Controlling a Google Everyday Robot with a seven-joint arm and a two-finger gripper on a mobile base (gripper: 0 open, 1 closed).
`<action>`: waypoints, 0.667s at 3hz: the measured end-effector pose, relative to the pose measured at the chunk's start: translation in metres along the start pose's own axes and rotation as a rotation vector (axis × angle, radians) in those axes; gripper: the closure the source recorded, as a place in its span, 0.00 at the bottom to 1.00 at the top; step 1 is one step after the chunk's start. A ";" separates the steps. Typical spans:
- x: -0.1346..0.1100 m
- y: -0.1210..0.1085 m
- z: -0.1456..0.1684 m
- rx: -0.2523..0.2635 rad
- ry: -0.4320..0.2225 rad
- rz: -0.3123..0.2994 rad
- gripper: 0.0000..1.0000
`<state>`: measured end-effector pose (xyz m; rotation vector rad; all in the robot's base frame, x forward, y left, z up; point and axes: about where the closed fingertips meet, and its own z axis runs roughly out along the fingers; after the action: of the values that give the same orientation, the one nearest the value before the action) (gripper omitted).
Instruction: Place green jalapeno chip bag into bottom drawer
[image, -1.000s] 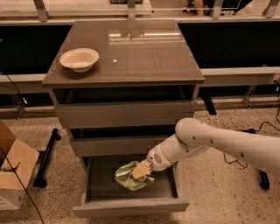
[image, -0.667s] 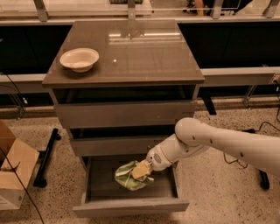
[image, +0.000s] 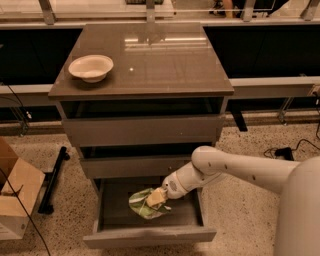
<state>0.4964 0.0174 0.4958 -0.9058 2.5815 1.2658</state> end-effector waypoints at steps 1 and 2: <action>0.006 -0.038 0.026 -0.014 -0.014 0.049 1.00; 0.013 -0.073 0.051 -0.020 -0.027 0.104 1.00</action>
Offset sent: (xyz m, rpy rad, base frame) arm 0.0401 -0.0081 -0.1375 0.0204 0.1185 -0.1373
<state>0.5204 0.0155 0.4093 -0.7619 2.6307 1.3224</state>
